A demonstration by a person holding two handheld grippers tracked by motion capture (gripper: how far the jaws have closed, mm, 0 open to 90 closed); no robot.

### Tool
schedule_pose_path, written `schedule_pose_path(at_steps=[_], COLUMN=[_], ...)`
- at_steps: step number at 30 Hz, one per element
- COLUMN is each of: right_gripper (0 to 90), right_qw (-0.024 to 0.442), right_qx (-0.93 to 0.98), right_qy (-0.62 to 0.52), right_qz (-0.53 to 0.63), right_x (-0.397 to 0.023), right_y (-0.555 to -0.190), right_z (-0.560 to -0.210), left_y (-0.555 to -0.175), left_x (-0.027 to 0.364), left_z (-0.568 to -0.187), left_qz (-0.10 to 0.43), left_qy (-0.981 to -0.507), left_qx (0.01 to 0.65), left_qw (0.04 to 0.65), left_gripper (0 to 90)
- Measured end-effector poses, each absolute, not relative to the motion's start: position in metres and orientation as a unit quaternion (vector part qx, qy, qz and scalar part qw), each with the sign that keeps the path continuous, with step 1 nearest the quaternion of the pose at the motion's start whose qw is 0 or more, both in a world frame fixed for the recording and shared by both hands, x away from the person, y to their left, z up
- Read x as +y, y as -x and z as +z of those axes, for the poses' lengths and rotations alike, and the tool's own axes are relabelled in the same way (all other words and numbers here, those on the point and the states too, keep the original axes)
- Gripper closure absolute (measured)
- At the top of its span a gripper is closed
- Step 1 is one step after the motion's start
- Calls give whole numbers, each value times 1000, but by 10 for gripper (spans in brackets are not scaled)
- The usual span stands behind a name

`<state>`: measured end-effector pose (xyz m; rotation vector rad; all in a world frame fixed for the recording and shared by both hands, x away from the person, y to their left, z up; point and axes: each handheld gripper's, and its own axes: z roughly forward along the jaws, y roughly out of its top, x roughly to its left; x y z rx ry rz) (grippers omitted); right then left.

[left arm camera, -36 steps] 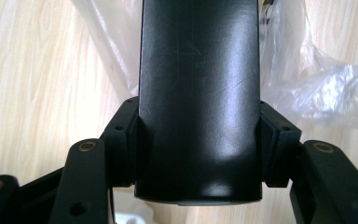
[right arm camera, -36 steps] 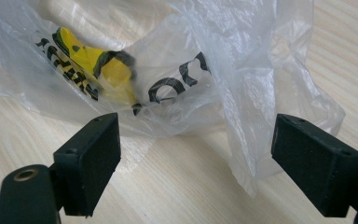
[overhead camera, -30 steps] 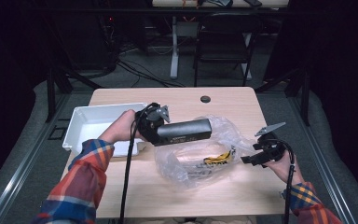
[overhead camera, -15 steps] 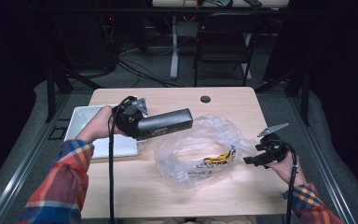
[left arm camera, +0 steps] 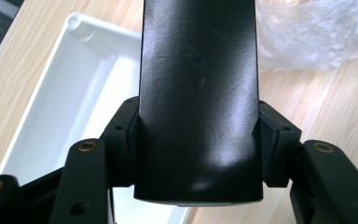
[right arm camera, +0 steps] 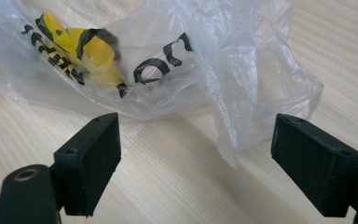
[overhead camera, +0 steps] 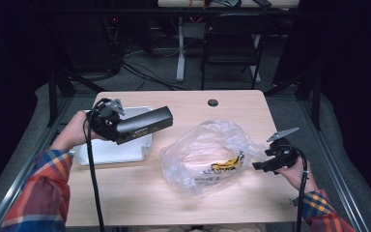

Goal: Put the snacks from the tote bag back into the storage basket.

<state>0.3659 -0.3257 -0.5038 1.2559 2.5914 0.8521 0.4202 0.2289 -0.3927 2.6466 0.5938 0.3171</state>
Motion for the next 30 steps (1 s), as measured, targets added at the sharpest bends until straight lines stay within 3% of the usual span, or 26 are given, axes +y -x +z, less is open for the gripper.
schedule_pose_path(at_steps=[17,30], right_gripper=[154,155], right_qw=[68,70], right_qx=[860,860], right_qy=[-420,-420], right_qz=[282,282], right_x=[-326,-326], right_y=[-366,-366], right_z=[-504,-503], left_y=[-420,-431], left_x=[289,299], left_z=[-422,-459], left_qz=[114,103], left_qy=[-929,-926], left_qx=[287,313], left_qw=[205,184], left_gripper=[433,433])
